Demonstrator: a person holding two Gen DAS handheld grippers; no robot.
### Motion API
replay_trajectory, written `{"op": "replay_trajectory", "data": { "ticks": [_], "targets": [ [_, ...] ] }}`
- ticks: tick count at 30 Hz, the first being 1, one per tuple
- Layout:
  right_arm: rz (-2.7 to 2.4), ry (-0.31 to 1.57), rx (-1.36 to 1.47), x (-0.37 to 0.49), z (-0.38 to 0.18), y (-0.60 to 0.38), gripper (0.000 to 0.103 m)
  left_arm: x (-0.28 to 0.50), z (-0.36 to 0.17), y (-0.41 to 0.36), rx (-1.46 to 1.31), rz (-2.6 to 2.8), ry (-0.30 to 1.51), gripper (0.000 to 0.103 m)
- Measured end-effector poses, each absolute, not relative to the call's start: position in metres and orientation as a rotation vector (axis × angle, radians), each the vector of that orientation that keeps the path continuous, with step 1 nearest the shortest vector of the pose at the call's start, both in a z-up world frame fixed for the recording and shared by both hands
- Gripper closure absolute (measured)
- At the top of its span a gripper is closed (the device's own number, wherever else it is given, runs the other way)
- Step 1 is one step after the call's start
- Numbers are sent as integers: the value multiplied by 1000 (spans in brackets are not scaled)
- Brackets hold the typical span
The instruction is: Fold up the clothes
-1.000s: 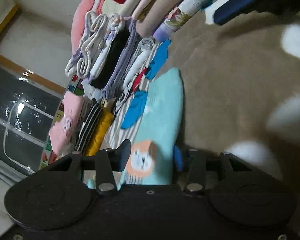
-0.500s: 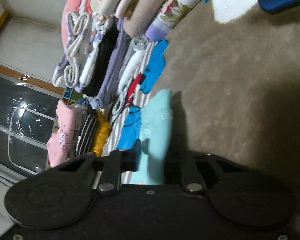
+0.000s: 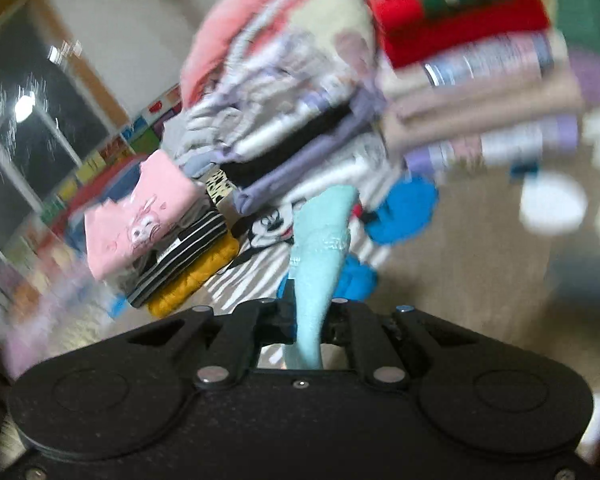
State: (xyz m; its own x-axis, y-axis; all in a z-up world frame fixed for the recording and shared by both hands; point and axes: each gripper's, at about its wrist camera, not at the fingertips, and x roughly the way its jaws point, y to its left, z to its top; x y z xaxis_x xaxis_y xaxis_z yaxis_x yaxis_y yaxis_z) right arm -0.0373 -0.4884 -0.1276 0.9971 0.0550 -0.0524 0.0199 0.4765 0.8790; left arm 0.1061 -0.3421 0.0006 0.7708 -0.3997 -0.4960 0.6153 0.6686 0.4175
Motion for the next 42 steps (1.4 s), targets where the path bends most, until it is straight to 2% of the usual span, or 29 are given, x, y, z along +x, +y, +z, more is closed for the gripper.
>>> {"op": "replay_trajectory", "data": {
  "ticks": [7, 12, 21, 27, 32, 42],
  "targets": [
    [326, 227, 592, -9, -78, -372, 30, 119, 64, -257, 339, -634, 388, 101],
    [402, 351, 398, 9, -77, -303, 31, 122, 84, -214, 262, -571, 363, 101],
    [379, 475, 256, 27, -92, -241, 31, 131, 96, -148, 136, -500, 347, 101],
    [335, 508, 139, 26, -102, -209, 39, 131, 102, -109, 56, -478, 332, 101],
    [311, 488, 64, 20, -104, -194, 54, 130, 102, -81, 19, -451, 314, 101],
    [279, 462, -8, 13, -105, -187, 57, 130, 79, -2, -134, -355, 319, 101]
  ]
}}
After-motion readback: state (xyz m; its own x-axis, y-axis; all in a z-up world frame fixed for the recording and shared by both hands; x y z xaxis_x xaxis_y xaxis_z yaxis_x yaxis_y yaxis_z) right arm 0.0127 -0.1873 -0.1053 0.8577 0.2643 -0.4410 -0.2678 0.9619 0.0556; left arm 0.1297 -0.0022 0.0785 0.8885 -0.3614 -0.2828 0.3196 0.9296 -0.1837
